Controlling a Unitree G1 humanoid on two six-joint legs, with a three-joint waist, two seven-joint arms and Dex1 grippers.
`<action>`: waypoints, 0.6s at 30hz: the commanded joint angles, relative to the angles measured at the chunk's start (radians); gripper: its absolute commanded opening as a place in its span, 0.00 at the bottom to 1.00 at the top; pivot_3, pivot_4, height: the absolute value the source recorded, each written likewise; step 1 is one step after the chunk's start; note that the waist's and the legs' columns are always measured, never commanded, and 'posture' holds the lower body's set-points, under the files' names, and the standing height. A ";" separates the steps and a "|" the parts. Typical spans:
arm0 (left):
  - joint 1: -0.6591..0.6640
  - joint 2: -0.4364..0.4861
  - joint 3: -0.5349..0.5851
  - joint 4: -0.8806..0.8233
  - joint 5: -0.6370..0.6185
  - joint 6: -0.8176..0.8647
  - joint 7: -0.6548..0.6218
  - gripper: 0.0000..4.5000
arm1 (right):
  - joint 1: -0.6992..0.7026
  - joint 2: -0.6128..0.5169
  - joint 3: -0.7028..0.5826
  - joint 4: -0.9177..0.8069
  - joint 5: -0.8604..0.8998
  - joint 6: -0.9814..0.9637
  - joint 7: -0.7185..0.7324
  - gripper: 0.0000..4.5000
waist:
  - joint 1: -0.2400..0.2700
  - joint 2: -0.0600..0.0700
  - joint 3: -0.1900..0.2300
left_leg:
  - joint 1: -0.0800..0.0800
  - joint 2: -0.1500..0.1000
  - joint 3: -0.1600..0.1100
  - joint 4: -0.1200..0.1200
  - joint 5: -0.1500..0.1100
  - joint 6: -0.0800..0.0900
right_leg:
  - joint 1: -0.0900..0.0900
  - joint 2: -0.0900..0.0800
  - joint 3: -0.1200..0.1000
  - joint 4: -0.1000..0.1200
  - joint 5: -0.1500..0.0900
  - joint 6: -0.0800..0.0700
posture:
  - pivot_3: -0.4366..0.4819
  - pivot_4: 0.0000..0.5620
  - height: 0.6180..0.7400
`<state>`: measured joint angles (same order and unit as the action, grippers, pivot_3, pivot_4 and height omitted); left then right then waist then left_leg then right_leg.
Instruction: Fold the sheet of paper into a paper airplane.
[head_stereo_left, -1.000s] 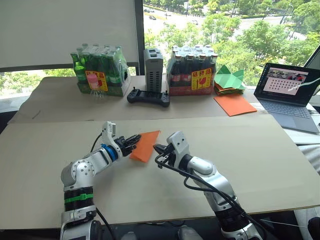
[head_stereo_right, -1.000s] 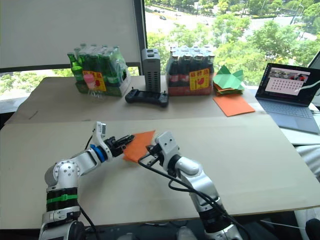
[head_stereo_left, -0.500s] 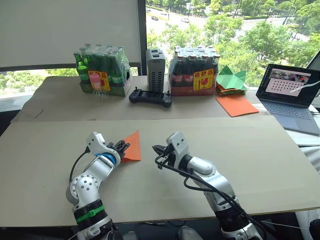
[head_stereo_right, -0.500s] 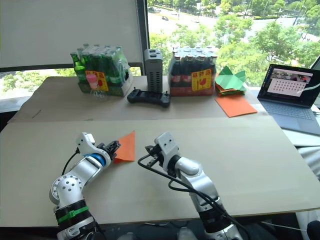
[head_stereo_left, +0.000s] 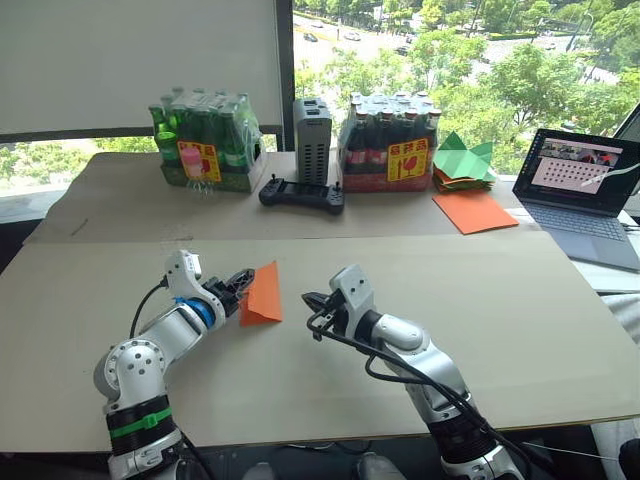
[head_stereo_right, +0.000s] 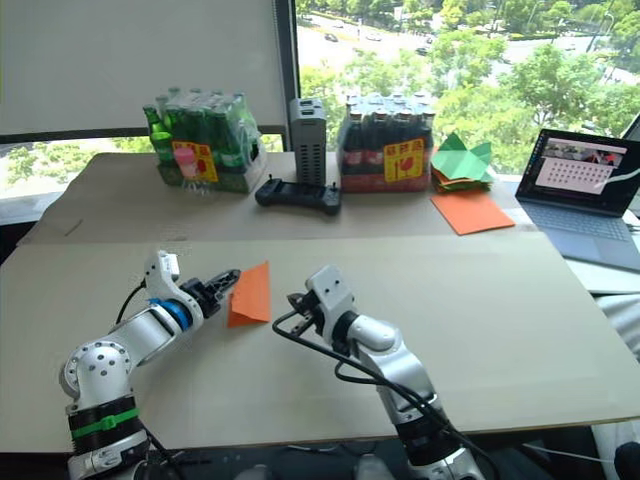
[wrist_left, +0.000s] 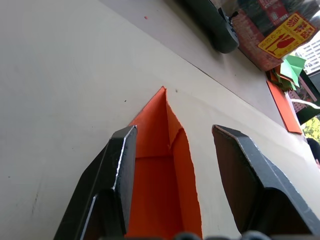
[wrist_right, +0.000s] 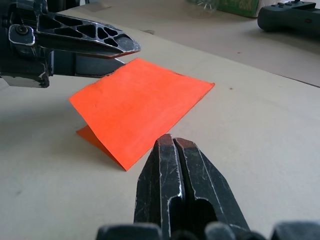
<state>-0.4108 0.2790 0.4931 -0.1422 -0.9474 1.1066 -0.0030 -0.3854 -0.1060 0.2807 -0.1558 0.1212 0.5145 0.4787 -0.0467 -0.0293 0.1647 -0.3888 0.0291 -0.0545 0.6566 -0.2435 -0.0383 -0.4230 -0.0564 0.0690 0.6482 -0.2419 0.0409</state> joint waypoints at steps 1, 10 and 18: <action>-0.023 0.097 -0.033 0.042 -0.019 0.027 -0.135 0.57 | -0.009 0.006 -0.002 -0.025 0.009 -0.018 0.000 0.00 | 0.000 0.000 0.000 | 0.000 0.000 0.000 0.000 0.000 0.000 | 0.000 0.000 0.000 0.000 0.000 0.000 | 0.48 0.27 1.00; -0.155 0.338 -0.211 0.302 0.089 -0.017 -0.515 0.57 | -0.013 0.012 -0.002 -0.017 0.009 -0.023 -0.005 0.00 | 0.000 0.000 0.000 | 0.000 0.000 0.000 0.000 0.000 0.000 | 0.000 0.000 0.000 -0.001 0.000 0.000 | 0.48 0.27 1.00; -0.260 0.391 -0.362 0.507 0.244 -0.114 -0.754 0.57 | -0.006 0.004 -0.007 -0.030 0.008 -0.017 -0.009 0.00 | -0.002 0.000 0.000 | 0.000 0.000 0.000 0.000 0.000 0.000 | -0.001 0.000 0.000 0.000 0.000 0.000 | 0.48 0.27 1.00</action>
<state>-0.6477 0.6511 0.1449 0.3456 -0.7357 1.0335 -0.7139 -0.3845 -0.1047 0.2827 -0.1531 0.1211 0.5140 0.4723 -0.0488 -0.0290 0.1648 -0.3892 0.0292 -0.0542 0.6565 -0.2435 -0.0383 -0.4236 -0.0560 0.0687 0.6480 -0.2420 0.0410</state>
